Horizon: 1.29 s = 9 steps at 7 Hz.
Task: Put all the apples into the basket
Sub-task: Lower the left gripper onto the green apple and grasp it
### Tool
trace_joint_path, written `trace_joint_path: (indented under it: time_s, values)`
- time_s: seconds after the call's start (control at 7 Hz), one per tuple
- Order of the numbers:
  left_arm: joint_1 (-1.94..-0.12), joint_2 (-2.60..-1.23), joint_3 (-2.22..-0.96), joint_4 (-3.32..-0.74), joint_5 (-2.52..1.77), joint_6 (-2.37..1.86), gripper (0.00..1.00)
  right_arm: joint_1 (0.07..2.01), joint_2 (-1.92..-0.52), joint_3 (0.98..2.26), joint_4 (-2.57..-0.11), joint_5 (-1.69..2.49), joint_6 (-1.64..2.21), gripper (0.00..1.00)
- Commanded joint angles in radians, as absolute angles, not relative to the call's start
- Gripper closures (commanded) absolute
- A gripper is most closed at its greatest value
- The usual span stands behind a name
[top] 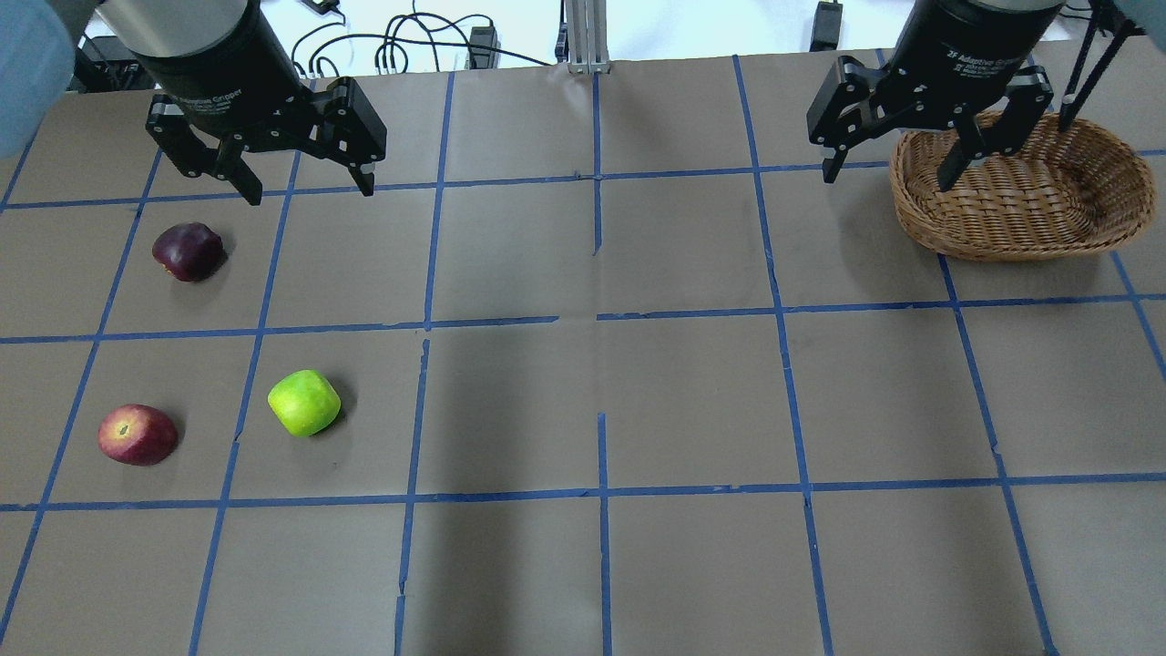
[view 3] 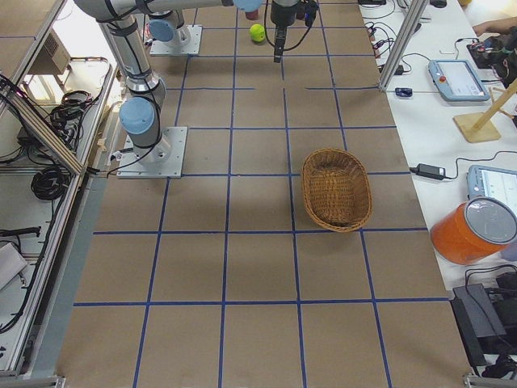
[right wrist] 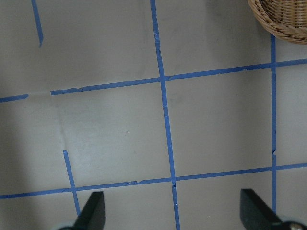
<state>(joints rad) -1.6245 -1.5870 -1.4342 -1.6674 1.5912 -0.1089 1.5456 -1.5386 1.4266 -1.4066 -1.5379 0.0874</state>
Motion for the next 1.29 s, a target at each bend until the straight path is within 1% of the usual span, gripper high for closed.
trace_joint_path:
  time_s: [0.0,0.14,0.29,0.57,0.71,0.86,1.14]
  values:
    - [-1.624,-1.589,-1.436,-1.667,1.592,-0.109,0.00,1.545,-1.540,1.425,-1.408,-1.537,0.087,0.00]
    - [-1.623,-1.600,-1.433,-1.658,1.588,-0.109,0.00,1.545,-1.539,1.427,-1.408,-1.537,0.087,0.00]
    - [-1.615,-1.571,-1.439,-1.669,1.586,-0.106,0.00,1.546,-1.540,1.425,-1.408,-1.537,0.087,0.00]
    - [-1.557,-1.584,-1.520,-1.648,1.595,0.053,0.00,1.546,-1.540,1.425,-1.408,-1.537,0.087,0.00]
    - [-1.545,-1.598,-1.587,-1.626,1.598,0.075,0.02,1.546,-1.539,1.425,-1.408,-1.537,0.089,0.00]
    - [-1.522,-1.600,-1.683,-1.559,1.629,0.118,0.02,1.546,-1.539,1.427,-1.408,-1.537,0.087,0.00]
    - [-1.476,-1.611,-1.971,-1.217,1.689,0.316,0.02,1.546,-1.539,1.427,-1.407,-1.537,0.089,0.00]
